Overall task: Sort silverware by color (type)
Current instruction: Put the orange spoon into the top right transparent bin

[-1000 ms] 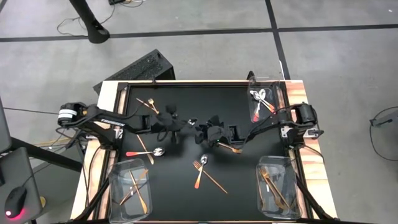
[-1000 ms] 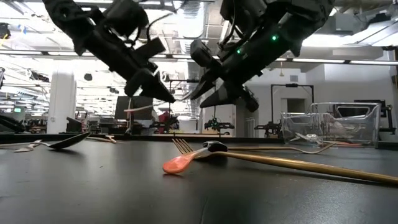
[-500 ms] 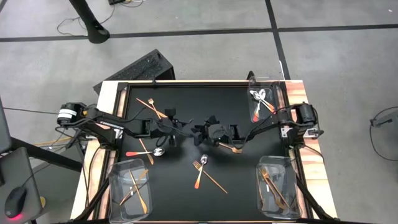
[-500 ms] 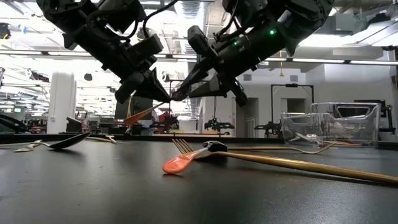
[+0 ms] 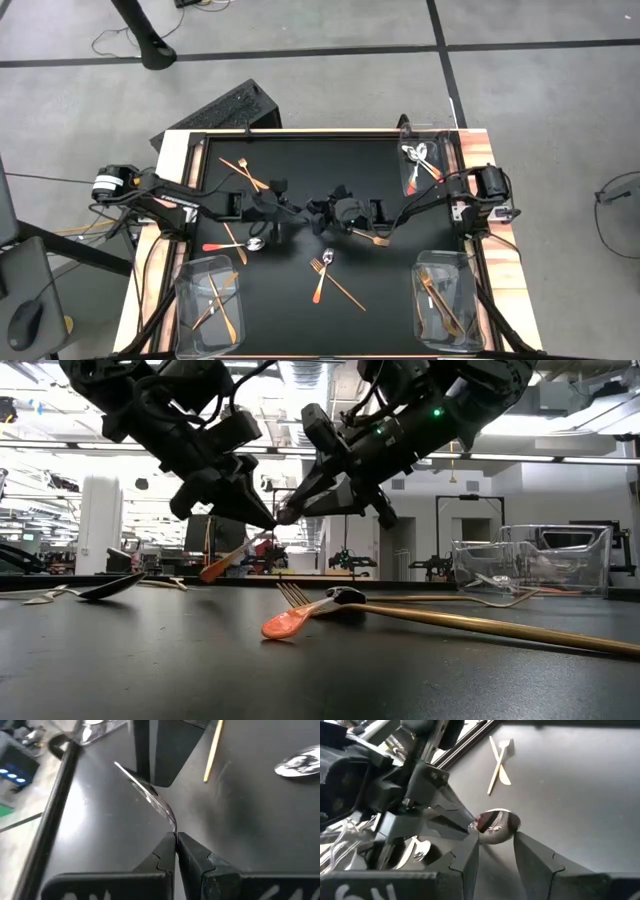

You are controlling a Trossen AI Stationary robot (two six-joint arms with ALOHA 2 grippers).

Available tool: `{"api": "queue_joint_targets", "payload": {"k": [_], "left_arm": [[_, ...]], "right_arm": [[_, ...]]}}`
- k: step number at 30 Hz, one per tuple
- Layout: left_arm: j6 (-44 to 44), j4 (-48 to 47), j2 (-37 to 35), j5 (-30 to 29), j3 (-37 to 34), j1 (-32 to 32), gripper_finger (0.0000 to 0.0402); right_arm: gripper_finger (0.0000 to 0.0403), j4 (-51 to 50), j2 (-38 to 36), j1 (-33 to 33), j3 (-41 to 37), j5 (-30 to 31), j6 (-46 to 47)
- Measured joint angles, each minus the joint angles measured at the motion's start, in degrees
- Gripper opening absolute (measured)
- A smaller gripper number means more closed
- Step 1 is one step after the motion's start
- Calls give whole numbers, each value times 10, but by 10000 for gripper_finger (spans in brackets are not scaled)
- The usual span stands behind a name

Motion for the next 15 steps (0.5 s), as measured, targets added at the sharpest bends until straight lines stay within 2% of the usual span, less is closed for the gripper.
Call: {"api": "queue_joint_targets", "payload": {"k": [2,5,7,9,15], "left_arm": [[6,0,0,-72,0,-3,0],[51,-15,4,-236,0,-9,0],[92,-27,4,-305,0,-16,0],[127,-27,4,-326,0,-23,0],[202,-31,4,-319,0,-49,0]], "right_arm": [[152,2,0,-1,0,-4,0],[152,2,0,-2,0,-4,7],[152,5,0,-1,0,-4,14],[152,6,0,-2,0,-3,18],[152,46,0,-6,0,-1,16]]}}
